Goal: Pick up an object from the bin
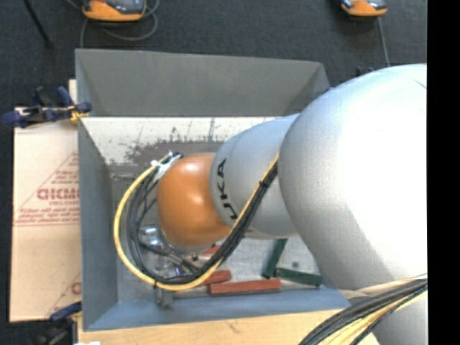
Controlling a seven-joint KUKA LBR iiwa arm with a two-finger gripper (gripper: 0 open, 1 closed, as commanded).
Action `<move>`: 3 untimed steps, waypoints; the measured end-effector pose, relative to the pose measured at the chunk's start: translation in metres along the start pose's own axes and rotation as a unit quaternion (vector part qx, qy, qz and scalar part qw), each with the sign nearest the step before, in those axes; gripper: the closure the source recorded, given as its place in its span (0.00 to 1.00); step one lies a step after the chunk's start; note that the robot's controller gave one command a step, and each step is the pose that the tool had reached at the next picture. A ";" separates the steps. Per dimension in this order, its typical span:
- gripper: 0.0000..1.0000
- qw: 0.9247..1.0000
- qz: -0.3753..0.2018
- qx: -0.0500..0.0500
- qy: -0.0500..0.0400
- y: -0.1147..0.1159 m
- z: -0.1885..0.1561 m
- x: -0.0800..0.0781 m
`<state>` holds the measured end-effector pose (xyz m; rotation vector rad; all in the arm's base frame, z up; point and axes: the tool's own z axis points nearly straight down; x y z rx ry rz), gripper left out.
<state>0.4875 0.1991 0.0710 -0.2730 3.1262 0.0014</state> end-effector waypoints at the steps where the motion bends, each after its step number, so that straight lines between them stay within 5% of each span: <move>1: 0.00 0.999 0.048 -0.001 -0.002 0.025 0.000 -0.062; 2: 0.00 0.999 0.046 0.000 -0.002 0.002 -0.024 -0.074; 3: 0.00 1.000 -0.030 0.000 0.002 -0.004 0.001 -0.033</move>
Offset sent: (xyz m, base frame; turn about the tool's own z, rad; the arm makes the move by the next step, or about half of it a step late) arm 0.0538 0.0345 -0.0010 0.0977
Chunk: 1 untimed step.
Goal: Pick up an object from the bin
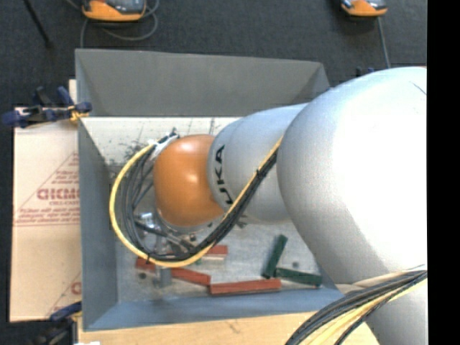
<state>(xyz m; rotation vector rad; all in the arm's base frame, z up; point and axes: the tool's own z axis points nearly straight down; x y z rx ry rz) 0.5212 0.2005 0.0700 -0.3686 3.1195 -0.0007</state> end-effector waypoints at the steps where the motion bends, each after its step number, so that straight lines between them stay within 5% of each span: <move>1: 0.00 0.996 -0.091 0.001 0.000 -0.062 0.000 0.015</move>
Offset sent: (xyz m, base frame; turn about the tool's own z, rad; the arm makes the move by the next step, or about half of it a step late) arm -0.0010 -0.0611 0.0000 -0.1860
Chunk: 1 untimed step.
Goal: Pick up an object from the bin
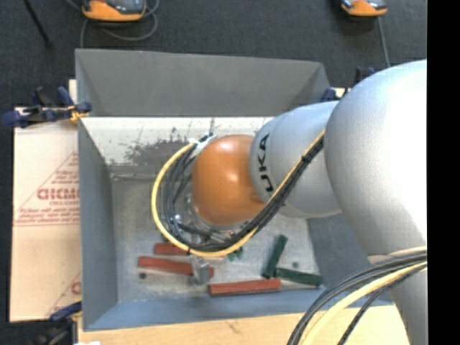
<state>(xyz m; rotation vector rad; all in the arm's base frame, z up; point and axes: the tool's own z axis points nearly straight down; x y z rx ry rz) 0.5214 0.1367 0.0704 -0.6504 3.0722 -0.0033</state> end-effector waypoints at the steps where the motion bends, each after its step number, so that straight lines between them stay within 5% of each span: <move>1: 1.00 1.000 0.002 -0.002 0.000 0.002 0.000 0.000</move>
Offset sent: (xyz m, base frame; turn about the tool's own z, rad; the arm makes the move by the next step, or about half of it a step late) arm 0.0000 0.0000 0.0000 0.0000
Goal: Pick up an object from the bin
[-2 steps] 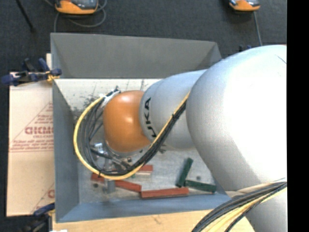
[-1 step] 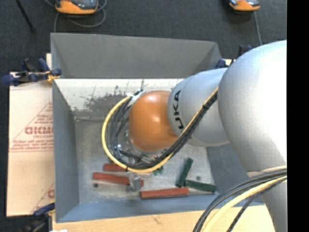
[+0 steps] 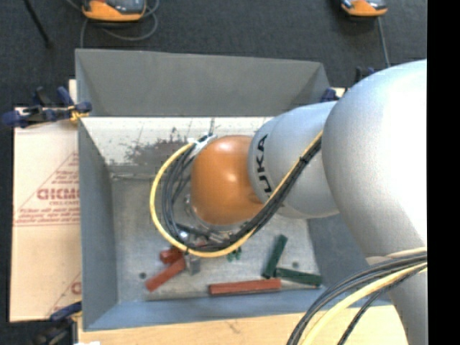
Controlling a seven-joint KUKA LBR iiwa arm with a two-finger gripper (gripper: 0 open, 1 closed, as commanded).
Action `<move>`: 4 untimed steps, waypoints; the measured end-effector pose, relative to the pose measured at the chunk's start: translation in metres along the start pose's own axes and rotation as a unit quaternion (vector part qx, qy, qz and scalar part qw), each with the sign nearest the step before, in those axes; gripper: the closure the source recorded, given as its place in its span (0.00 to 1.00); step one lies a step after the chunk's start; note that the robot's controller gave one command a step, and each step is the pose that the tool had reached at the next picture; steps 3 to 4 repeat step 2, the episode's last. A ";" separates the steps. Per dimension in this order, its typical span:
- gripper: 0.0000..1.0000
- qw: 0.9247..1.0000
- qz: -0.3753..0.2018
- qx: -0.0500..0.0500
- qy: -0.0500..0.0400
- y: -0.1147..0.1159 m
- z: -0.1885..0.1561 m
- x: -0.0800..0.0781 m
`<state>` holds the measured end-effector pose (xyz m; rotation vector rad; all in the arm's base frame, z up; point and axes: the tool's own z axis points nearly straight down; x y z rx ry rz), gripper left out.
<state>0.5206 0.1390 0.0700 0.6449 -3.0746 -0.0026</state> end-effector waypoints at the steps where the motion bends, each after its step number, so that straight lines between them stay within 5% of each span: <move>1: 1.00 1.000 -0.009 0.002 -0.005 -0.013 -0.106 -0.011; 2: 1.00 1.000 -0.016 0.001 -0.007 0.041 -0.200 -0.060; 4: 1.00 1.000 -0.016 0.001 -0.007 0.041 -0.200 -0.060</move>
Offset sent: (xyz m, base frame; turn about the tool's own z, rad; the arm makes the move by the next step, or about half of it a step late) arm 0.0119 -0.0063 0.1010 -0.0227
